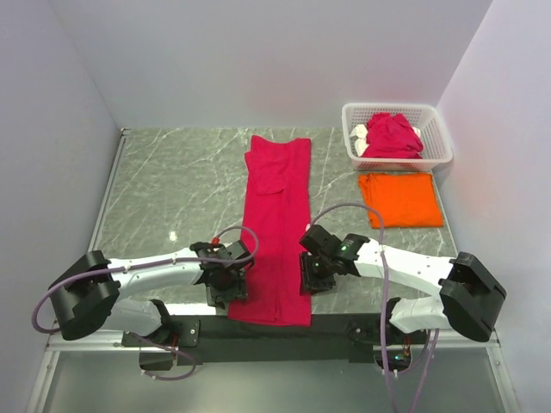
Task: Fold and stack the t-shirts
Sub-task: Fold the tshirt
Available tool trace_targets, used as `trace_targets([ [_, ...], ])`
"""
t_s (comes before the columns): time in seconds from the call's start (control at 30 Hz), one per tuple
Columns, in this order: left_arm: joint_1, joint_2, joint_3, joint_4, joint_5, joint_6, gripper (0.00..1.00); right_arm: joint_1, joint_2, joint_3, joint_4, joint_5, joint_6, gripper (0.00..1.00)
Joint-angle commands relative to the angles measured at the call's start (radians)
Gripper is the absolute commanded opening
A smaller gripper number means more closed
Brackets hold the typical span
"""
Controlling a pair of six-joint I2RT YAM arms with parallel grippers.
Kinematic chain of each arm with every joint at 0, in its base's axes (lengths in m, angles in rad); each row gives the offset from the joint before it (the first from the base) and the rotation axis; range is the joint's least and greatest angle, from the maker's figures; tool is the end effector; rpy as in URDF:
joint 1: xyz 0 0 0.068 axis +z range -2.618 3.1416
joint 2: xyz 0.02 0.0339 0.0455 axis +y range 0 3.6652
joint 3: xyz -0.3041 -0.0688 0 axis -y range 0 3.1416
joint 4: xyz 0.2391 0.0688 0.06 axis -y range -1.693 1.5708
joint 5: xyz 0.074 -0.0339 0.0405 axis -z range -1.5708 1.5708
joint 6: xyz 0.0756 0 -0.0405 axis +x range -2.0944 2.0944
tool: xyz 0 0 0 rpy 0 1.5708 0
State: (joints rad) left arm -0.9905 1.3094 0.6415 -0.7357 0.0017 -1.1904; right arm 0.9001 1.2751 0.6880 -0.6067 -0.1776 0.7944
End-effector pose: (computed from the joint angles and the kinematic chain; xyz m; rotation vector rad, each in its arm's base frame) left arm 0.1047 -0.1600 0.1588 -0.3049 3.0422 -0.2284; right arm 0.1252 0.1793 0.1839 -0.2069 2.9579 0.5986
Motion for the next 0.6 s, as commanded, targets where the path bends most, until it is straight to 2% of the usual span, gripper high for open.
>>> trace_targets([
  [0.0,-0.030,-0.015,-0.040,0.038,0.058,-0.028,0.63,0.016,0.004,-0.008,-0.013,0.012,0.055,0.42],
  [0.27,-0.068,-0.055,-0.071,0.051,0.090,-0.051,0.62,0.023,-0.025,-0.030,-0.073,0.012,0.078,0.46],
  [0.57,-0.083,-0.078,-0.094,0.076,0.118,-0.063,0.40,0.085,0.004,-0.054,-0.057,-0.053,0.105,0.47],
])
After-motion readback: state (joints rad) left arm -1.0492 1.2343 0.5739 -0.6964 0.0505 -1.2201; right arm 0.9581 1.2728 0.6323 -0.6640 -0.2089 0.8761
